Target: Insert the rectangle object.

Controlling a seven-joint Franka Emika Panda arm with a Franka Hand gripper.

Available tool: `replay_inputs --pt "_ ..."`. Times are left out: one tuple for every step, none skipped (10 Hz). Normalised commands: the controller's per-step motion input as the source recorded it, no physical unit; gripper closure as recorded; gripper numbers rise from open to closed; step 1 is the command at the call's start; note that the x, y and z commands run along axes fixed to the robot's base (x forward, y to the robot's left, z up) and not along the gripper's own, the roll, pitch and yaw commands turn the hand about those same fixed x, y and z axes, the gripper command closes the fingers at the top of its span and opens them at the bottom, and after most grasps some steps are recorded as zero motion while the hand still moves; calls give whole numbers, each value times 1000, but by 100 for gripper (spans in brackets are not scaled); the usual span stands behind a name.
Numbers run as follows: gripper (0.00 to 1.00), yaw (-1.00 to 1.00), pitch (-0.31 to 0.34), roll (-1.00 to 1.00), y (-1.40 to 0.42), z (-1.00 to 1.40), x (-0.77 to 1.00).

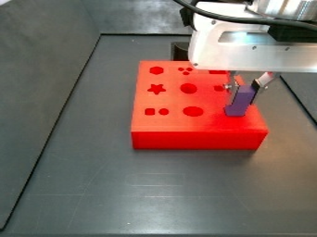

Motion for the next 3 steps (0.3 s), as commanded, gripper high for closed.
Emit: replay_inputs --pt "100 0 -79 53 -83 -363 -123" --pt "100 0 -6 16 -26 0 0" --pt "100 0 0 0 0 0 0"
